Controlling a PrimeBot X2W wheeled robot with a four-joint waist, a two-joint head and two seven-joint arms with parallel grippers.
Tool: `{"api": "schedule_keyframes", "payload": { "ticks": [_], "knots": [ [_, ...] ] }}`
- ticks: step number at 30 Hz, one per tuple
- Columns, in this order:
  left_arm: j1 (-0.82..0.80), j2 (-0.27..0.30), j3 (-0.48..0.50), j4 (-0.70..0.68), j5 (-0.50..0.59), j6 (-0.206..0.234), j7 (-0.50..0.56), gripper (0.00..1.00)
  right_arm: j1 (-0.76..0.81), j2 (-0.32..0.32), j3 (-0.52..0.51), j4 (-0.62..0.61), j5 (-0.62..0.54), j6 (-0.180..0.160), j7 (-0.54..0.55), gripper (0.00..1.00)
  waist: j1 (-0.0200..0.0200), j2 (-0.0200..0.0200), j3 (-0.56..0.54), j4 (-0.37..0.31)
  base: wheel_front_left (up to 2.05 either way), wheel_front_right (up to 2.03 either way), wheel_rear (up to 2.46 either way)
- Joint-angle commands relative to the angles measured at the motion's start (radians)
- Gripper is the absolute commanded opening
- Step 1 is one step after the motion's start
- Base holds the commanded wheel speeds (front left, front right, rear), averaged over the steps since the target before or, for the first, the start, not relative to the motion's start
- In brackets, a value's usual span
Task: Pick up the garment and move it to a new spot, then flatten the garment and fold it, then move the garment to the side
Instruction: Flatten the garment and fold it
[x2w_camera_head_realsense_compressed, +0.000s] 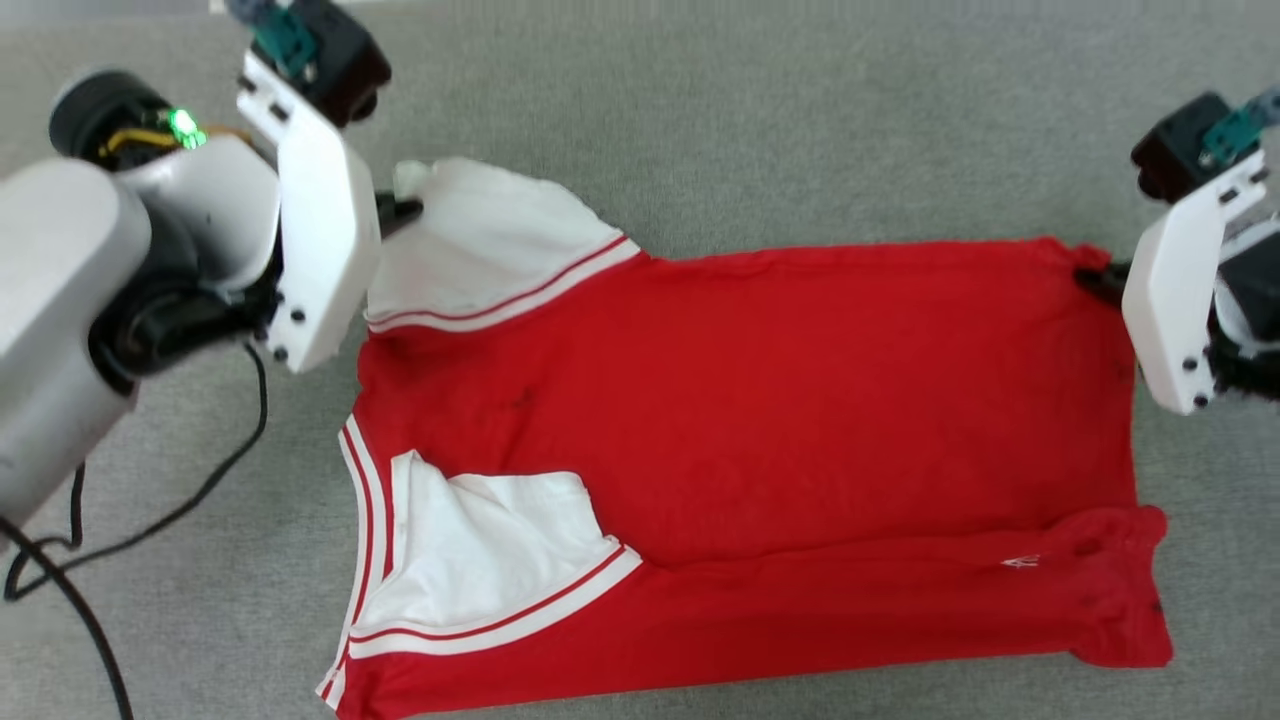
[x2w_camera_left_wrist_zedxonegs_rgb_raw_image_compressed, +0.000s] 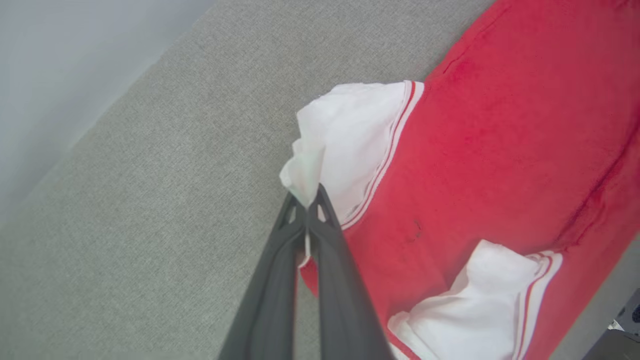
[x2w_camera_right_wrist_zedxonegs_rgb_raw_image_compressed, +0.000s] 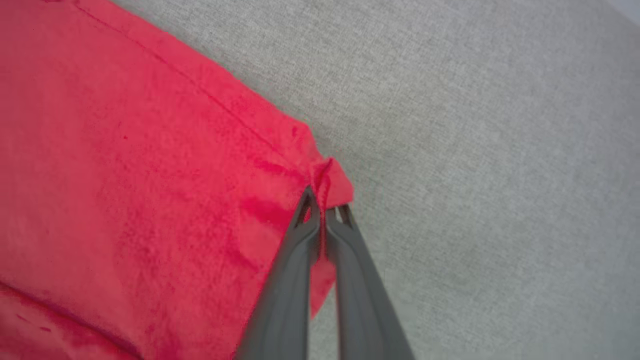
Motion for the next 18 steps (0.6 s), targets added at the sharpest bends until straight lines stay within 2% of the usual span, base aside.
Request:
{"api": "schedule_keyframes", "payload": {
  "ticks": [1,7,18],
  "knots": [
    [0.024,0.007,-0.004,-0.007,-0.006,-0.001,-0.009,0.00,0.019,-0.008,0.007,-0.003,0.008,-0.001,-0.010,0.00,0.0001,0.0000,-0.041,-0.006,0.00,0.00,0.00],
    [0.131,0.068,-0.025,-0.082,-0.021,0.017,-0.054,0.00,0.092,-0.044,0.045,-0.027,0.043,-0.001,-0.082,0.00,0.0001,0.0000,-0.118,-0.007,0.00,0.00,0.00],
    [0.363,0.189,-0.101,-0.257,-0.042,0.109,-0.114,0.00,0.259,-0.102,0.100,-0.069,0.099,-0.001,-0.177,0.00,0.0001,0.0000,-0.213,-0.005,0.00,0.00,0.00]
  ]
}}
